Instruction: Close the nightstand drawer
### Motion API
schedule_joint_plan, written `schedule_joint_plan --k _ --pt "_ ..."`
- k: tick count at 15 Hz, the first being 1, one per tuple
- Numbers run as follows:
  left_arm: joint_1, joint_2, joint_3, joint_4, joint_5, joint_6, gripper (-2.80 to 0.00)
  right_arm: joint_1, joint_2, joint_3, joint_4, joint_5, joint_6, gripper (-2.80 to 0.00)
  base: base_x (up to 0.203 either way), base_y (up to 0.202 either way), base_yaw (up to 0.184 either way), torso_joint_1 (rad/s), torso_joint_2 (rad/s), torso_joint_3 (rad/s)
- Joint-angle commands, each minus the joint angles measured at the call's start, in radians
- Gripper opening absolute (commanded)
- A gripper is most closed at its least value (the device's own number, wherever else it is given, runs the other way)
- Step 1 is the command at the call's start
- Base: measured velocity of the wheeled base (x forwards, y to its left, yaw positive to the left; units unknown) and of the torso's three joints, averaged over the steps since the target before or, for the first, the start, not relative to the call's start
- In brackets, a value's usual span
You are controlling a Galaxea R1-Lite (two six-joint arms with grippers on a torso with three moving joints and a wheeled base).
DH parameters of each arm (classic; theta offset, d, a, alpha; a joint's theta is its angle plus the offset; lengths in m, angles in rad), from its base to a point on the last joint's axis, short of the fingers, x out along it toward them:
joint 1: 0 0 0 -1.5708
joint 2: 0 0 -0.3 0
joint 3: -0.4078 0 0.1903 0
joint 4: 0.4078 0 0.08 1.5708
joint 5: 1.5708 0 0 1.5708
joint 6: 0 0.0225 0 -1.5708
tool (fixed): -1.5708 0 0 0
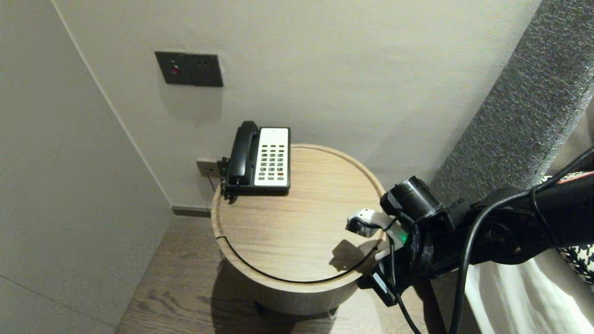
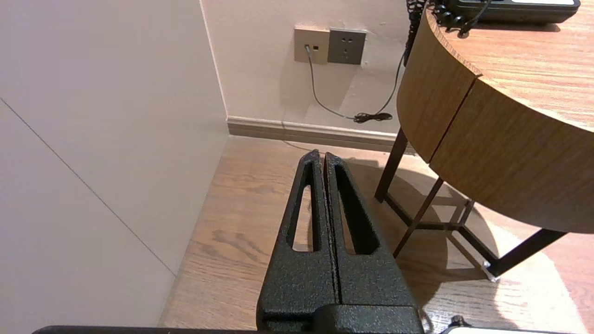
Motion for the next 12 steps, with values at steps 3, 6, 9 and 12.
schedule_joint_plan --k 3,6,9,12 --pt "0.001 -0.002 0.0 0.0 0.0 0.0 -2.8 -0.007 0.003 -0.013 -0.004 0.0 -0.001 -2.8 0.0 0.0 0.0 0.0 0.0 0.0" --pt "0.0 -0.002 0.0 0.0 0.0 0.0 -2.8 -0.007 0.001 -0.009 -0.002 0.0 -0.001 -2.8 0.0 0.0 0.0 0.0 0.0 0.0" --pt "0.0 -0.002 0.0 0.0 0.0 0.0 -2.8 -0.005 -0.005 0.02 -0.002 0.002 -0.001 -2.8 0.0 0.0 0.0 0.0 0.0 0.0" --pt "0.0 -0.002 0.0 0.0 0.0 0.0 -2.8 -0.003 -0.018 0.057 -0.003 0.002 0.002 -2.8 0.0 0.0 0.0 0.0 0.0 0.0"
